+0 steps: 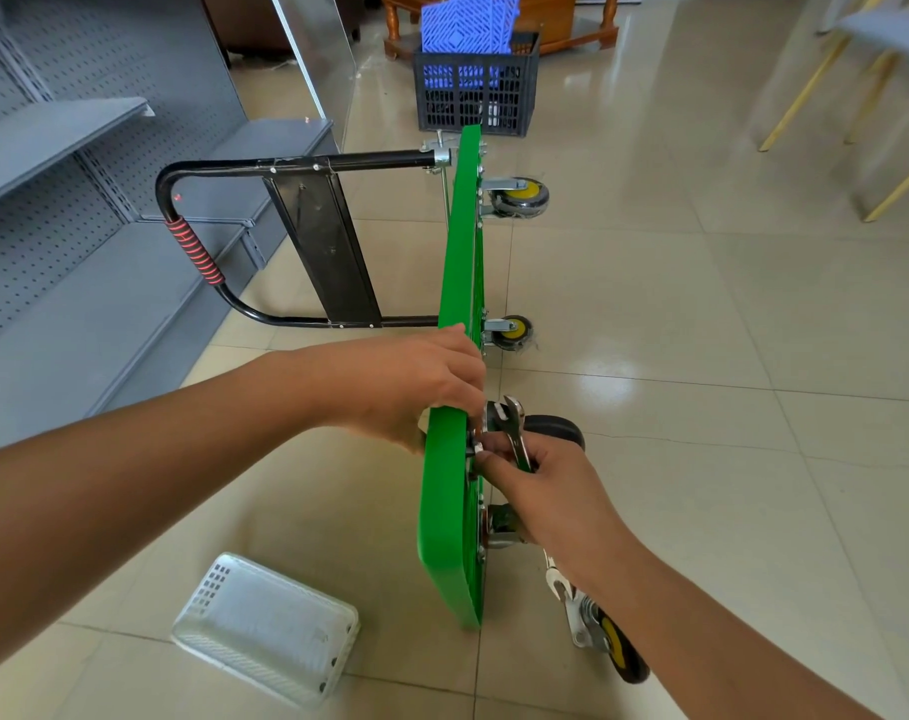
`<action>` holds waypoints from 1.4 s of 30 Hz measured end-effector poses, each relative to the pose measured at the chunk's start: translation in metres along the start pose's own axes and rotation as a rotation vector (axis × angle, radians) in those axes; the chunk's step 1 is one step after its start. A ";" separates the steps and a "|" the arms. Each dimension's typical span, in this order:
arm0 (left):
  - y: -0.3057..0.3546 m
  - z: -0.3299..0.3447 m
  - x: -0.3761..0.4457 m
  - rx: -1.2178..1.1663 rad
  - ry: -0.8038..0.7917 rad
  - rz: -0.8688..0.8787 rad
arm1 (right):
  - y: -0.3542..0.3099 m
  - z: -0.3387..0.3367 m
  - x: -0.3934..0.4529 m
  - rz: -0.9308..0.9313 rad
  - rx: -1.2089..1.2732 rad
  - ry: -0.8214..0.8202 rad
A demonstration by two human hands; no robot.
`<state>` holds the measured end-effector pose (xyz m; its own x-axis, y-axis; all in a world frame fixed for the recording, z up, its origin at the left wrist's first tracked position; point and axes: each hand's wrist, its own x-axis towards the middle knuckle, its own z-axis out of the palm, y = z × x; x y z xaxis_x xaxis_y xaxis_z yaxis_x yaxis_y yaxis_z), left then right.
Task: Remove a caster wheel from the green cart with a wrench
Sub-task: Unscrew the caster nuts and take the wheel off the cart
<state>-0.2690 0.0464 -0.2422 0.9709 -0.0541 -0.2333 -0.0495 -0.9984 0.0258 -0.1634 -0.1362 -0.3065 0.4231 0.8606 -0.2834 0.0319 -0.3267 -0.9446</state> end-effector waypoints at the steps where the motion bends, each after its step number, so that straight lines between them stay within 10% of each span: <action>1: 0.000 0.000 0.000 0.004 0.002 0.001 | -0.001 0.000 0.000 0.003 -0.009 0.006; 42: -0.001 0.002 0.000 0.013 0.010 0.008 | -0.007 0.004 0.002 0.241 0.121 0.087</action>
<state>-0.2690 0.0474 -0.2440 0.9726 -0.0625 -0.2238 -0.0606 -0.9980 0.0155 -0.1669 -0.1307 -0.3008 0.4816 0.7253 -0.4919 -0.1855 -0.4643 -0.8661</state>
